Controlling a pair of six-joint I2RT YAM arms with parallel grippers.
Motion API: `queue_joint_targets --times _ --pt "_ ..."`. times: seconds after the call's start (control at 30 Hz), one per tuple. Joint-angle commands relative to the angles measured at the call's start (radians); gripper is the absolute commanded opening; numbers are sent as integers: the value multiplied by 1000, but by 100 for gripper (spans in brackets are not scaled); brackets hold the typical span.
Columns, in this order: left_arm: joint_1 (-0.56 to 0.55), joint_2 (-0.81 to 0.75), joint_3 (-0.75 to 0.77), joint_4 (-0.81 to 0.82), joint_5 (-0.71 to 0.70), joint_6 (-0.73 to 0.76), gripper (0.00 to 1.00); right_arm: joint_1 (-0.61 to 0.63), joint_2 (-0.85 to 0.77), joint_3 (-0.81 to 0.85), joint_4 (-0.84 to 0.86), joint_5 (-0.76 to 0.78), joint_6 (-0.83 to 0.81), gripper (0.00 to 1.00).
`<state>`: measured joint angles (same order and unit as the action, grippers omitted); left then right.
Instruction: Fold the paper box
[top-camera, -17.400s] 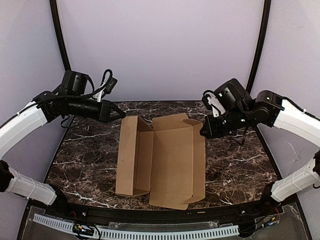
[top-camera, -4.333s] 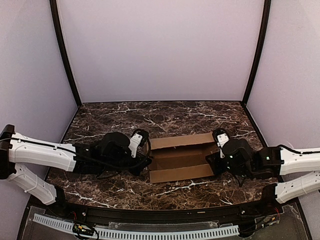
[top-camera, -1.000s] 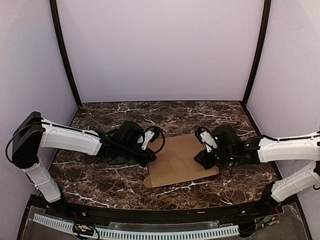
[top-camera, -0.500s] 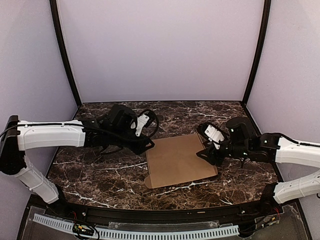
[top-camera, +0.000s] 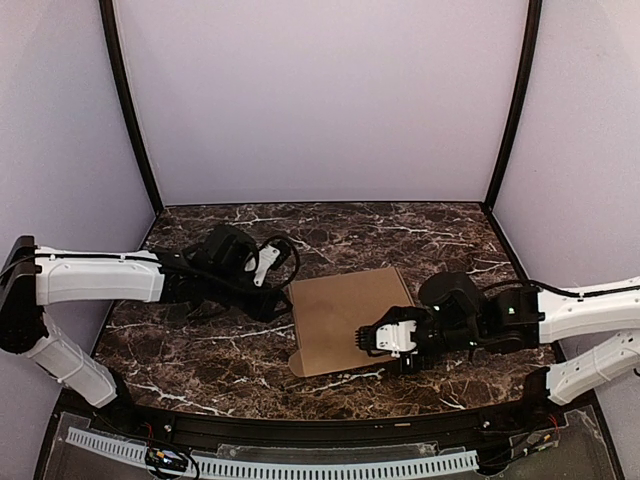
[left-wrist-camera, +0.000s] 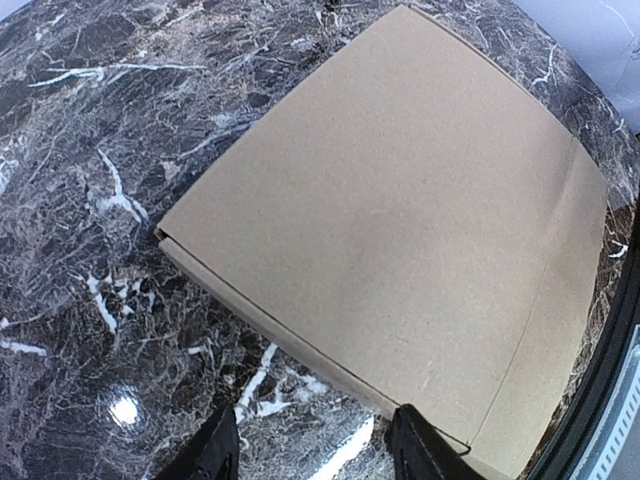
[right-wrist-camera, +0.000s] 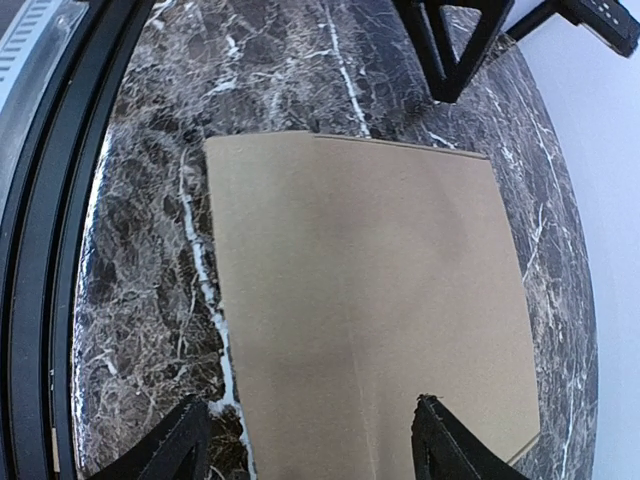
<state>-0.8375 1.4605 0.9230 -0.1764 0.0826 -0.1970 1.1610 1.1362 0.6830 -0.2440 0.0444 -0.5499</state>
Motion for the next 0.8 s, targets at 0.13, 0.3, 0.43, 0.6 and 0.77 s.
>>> queue_joint_targets --times 0.13,0.3,0.43,0.6,0.77 --pt "18 50 -59 124 130 -56 55 89 49 -51 86 186 -40 77" --pt "18 88 -46 147 158 -68 59 99 116 -51 127 227 -43 82" --pt "19 109 -47 147 161 -71 60 105 178 -41 155 243 -46 82" --pt "21 114 -55 143 156 -80 60 116 267 -17 181 278 -44 83" --pt "21 102 -64 145 159 -83 61 120 355 -1 230 340 -36 83"
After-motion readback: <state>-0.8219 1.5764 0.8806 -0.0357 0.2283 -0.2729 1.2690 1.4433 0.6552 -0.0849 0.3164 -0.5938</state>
